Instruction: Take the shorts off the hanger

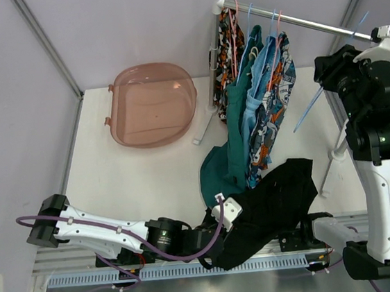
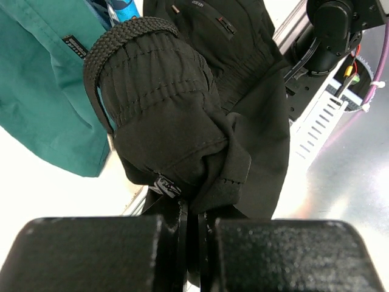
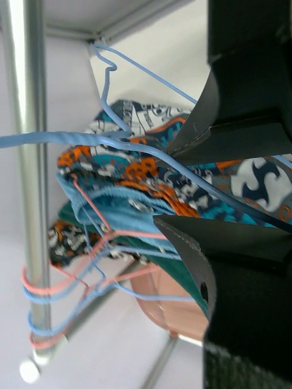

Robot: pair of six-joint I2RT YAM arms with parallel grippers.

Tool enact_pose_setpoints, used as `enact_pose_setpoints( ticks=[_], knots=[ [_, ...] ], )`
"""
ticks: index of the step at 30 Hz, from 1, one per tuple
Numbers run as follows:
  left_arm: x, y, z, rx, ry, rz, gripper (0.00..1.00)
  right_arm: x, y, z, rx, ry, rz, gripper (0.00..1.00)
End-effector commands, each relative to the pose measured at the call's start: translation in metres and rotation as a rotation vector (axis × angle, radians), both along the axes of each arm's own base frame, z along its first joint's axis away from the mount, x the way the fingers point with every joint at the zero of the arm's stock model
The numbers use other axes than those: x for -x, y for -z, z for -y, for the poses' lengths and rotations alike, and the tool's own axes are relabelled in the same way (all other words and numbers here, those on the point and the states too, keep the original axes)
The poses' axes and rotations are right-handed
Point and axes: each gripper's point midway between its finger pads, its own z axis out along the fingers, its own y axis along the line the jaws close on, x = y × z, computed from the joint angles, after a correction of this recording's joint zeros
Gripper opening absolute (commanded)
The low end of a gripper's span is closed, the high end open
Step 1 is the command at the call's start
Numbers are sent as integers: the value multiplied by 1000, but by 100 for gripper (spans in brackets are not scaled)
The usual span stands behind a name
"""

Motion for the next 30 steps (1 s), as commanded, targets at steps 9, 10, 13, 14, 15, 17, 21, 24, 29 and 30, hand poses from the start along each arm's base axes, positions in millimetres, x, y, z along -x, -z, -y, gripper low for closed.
enact_pose_setpoints(
  ticks=[9,10,13,14,15,17,21,24,29,30],
  knots=[
    [4,-37,10,140,-17,-51,0,-57,11,47,5,80,28,0],
    [4,-35,9,136,-21,-53,0,-58,17,50,-2,82,17,0],
    [2,-35,4,127,-30,-49,0,-59,33,49,-36,65,-13,0],
    [2,-39,4,132,-30,-49,0,-54,32,46,-41,58,-5,0],
    [1,-38,4,129,-33,-45,0,-52,36,44,-54,51,-12,0],
    [0,-44,3,132,-33,-43,0,-46,48,41,-71,40,-31,0],
    [-3,-57,0,140,-45,-34,0,-33,63,38,-84,40,-53,0],
    [-12,-74,-11,147,-79,-11,0,-26,71,36,-87,39,-74,0],
    [-37,-99,-35,185,-151,9,0,-11,66,37,-55,49,-66,0],
    [-41,-105,-41,201,-161,9,0,-10,67,36,-54,46,-70,0]
  ],
)
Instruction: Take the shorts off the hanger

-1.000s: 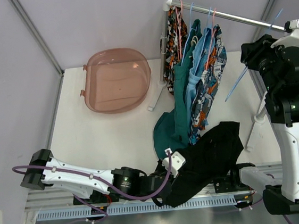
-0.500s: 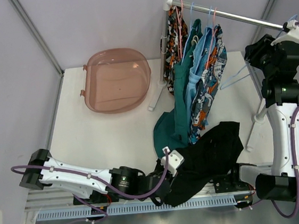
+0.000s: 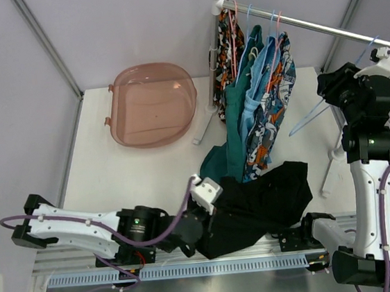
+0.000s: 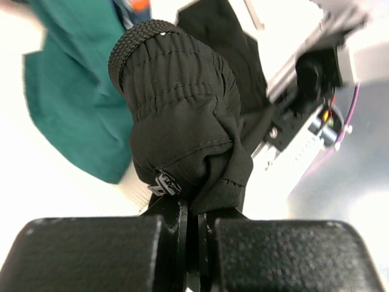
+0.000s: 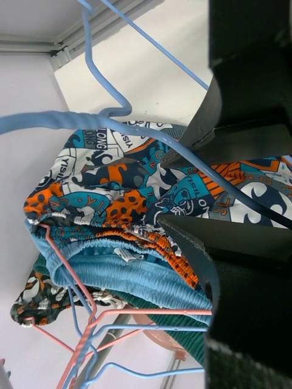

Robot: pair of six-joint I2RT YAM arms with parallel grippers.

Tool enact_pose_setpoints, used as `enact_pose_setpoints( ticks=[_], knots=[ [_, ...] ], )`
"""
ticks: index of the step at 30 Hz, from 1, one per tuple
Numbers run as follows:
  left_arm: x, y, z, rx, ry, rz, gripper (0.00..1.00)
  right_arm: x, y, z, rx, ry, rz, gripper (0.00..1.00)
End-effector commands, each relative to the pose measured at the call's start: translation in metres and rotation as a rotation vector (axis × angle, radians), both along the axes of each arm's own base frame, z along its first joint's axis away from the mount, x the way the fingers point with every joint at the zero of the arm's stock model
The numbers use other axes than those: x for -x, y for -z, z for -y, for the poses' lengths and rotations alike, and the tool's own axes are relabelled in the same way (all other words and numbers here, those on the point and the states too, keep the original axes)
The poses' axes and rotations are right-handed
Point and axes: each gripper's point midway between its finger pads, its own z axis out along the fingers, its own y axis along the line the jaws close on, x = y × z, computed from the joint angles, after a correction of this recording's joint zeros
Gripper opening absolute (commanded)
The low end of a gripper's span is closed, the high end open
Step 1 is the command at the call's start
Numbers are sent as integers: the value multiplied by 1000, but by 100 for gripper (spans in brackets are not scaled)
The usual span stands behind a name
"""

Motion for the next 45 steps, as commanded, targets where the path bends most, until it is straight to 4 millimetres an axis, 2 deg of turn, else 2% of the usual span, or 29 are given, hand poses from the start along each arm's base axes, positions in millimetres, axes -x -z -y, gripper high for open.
enact_pose_setpoints(
  ticks=[1,2,3,5,6,7,14,15,17,18,20,21,24,25,26,27,28,29,30,31,33,34,35,36,40,41,43,44,45],
  knots=[
    [-24,-39,-22,86,-94,21,0,13,-9,-2,25,-6,23,0],
    [-28,-41,-27,84,-110,27,0,15,-7,-2,22,-8,14,1],
    [-31,-43,-31,85,-118,29,0,16,-7,-3,21,-9,11,36],
    [-41,-53,-39,84,-155,42,0,18,-6,-3,25,-11,6,81],
    [-51,-52,-48,61,-192,55,0,19,-4,0,28,8,-2,99],
    [-55,-72,-51,96,-204,55,0,20,-4,2,30,21,-3,100],
    [-96,-124,-98,111,-346,142,0,33,-7,6,29,53,0,100],
    [-106,-147,-111,147,-399,156,0,37,-8,7,28,65,0,100],
    [-117,-160,-126,119,-435,200,0,44,-8,9,25,82,-13,99],
    [-125,-186,-142,166,-485,217,0,51,-10,10,26,95,-10,99],
    [-135,-204,-155,136,-525,274,0,62,-7,18,27,154,-23,99],
    [-144,-222,-170,156,-580,299,0,73,-12,18,28,164,0,99],
    [-164,-269,-193,199,-662,390,0,88,-6,21,2,201,3,99],
    [-176,-287,-197,204,-693,430,0,98,-10,18,-20,202,28,99],
    [-173,-299,-197,234,-666,445,0,102,-11,15,-37,195,40,99],
    [-189,-310,-201,224,-716,465,0,104,-11,11,-55,182,49,100],
    [-193,-328,-204,255,-728,482,0,109,-11,6,-68,159,64,99],
    [-201,-334,-195,254,-693,491,0,109,-10,-3,-105,115,69,100],
    [-231,-322,-183,177,-716,474,0,109,-9,-13,-123,64,68,99],
    [-225,-363,-196,276,-730,521,0,107,0,-20,-135,30,50,99],
    [-247,-371,-191,258,-735,540,0,108,6,-30,-166,-17,48,99],
    [-251,-398,-192,322,-749,583,0,105,15,-32,-169,-31,32,99],
    [-258,-403,-193,328,-759,603,0,108,18,-34,-171,-36,31,99],
    [-260,-420,-196,362,-772,659,0,108,21,-34,-168,-34,28,99],
    [-290,-433,-195,380,-811,767,0,111,29,-40,-151,-64,20,100],
    [-301,-436,-204,377,-843,789,0,110,33,-42,-145,-76,12,99],
    [-322,-439,-203,378,-837,823,0,111,37,-46,-133,-92,0,99],
    [-344,-431,-197,361,-847,823,0,111,38,-46,-127,-94,-4,99],
    [-355,-431,-206,358,-870,832,0,112,40,-46,-119,-96,-6,99]
  ],
)
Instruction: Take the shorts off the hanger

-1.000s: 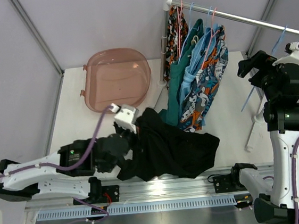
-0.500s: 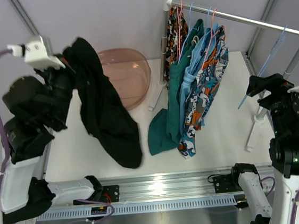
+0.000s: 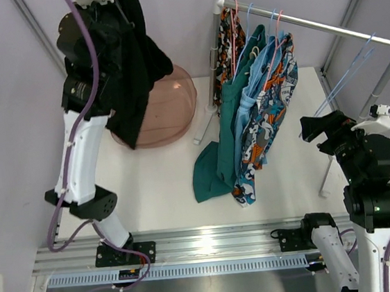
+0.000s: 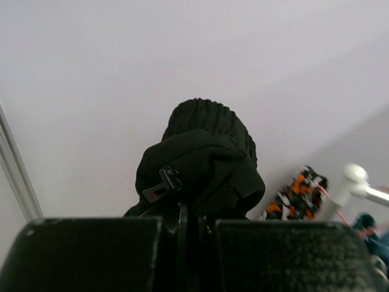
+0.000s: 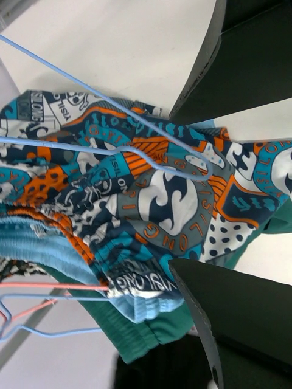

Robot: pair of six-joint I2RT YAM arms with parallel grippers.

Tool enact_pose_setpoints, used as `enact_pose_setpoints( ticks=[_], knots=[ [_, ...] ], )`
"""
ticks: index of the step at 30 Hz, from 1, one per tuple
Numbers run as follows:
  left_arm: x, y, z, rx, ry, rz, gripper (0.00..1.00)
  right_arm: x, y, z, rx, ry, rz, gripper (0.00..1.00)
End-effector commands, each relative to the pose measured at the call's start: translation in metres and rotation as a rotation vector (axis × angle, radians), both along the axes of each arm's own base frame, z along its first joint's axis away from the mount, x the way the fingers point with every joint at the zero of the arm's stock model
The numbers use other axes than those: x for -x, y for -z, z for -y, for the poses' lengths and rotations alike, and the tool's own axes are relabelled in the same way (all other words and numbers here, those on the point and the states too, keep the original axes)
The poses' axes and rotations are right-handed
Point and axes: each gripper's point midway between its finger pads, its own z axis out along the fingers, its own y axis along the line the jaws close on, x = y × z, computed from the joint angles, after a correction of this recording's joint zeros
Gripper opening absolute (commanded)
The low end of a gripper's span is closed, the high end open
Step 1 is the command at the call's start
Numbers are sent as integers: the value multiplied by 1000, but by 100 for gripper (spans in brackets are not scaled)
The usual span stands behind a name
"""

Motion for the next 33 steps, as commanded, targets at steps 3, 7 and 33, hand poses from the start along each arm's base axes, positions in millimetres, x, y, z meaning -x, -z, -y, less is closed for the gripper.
enact_pose_setpoints(
  ticks=[3,7,33],
  knots=[
    [-49,-18,-11,20,-34,146,0,3,0,-2,42,-16,25,99],
    [-98,56,-13,-31,-164,18,0,2,9,-2,48,-19,12,99],
    [56,259,-2,56,205,-538,99,-41,-127,-45,-30,-255,277,95]
  ],
)
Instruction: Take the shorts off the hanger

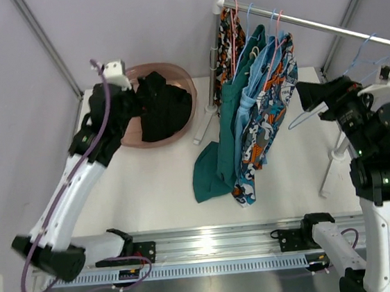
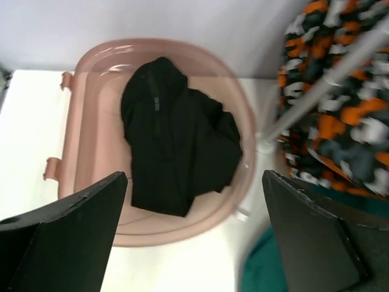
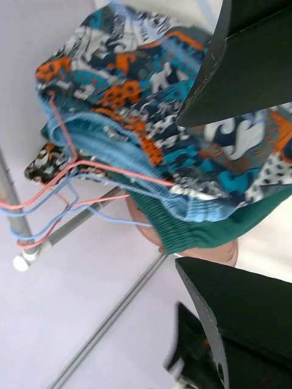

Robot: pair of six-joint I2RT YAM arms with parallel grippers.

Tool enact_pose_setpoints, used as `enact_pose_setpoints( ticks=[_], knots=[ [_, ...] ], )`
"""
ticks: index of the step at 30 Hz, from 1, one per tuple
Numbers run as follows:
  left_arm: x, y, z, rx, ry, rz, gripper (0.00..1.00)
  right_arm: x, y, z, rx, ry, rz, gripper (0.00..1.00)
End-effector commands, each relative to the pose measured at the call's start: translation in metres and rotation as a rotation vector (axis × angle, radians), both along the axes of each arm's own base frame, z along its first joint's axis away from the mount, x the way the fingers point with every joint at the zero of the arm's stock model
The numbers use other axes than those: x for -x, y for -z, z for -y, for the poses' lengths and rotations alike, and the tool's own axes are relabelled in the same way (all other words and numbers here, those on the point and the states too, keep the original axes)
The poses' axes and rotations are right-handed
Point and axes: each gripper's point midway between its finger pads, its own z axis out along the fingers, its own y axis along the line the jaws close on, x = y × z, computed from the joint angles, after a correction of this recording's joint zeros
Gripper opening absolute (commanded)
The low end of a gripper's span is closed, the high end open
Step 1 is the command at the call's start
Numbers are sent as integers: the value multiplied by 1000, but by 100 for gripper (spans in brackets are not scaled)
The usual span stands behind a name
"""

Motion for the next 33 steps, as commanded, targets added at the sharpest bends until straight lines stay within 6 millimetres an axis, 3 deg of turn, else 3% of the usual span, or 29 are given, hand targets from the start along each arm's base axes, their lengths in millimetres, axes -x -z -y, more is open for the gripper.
enact_pose_setpoints(
  ticks=[1,2,5,6,7,10,14,17,27,31,33],
  knots=[
    [50,0,8,75,116,2,99,-24,-28,-14,-28,-82,64,96],
    [60,15,5,59,124,-39,99,-31,-30,-17,-34,-94,67,95],
    [86,31,-6,47,137,-70,99,-65,-24,-18,-34,-93,25,95],
    [99,29,-11,49,140,-65,99,-71,-23,-28,-24,-114,24,95],
    [105,45,-14,37,142,-96,99,-78,-23,-31,-17,-113,20,95],
    [124,60,-20,37,159,-107,99,-114,-5,-45,14,-117,-42,91],
    [140,78,-29,30,154,-120,99,-136,7,-53,39,-108,-75,85],
    [147,93,-33,20,154,-142,99,-146,19,-54,48,-95,-99,81],
    [152,105,-42,10,123,-118,99,-151,43,-55,62,-61,-144,49],
    [153,114,-43,8,121,-125,99,-153,51,-54,69,-52,-155,48],
    [155,116,-44,9,119,-125,99,-154,55,-56,65,-57,-162,39]
  ],
)
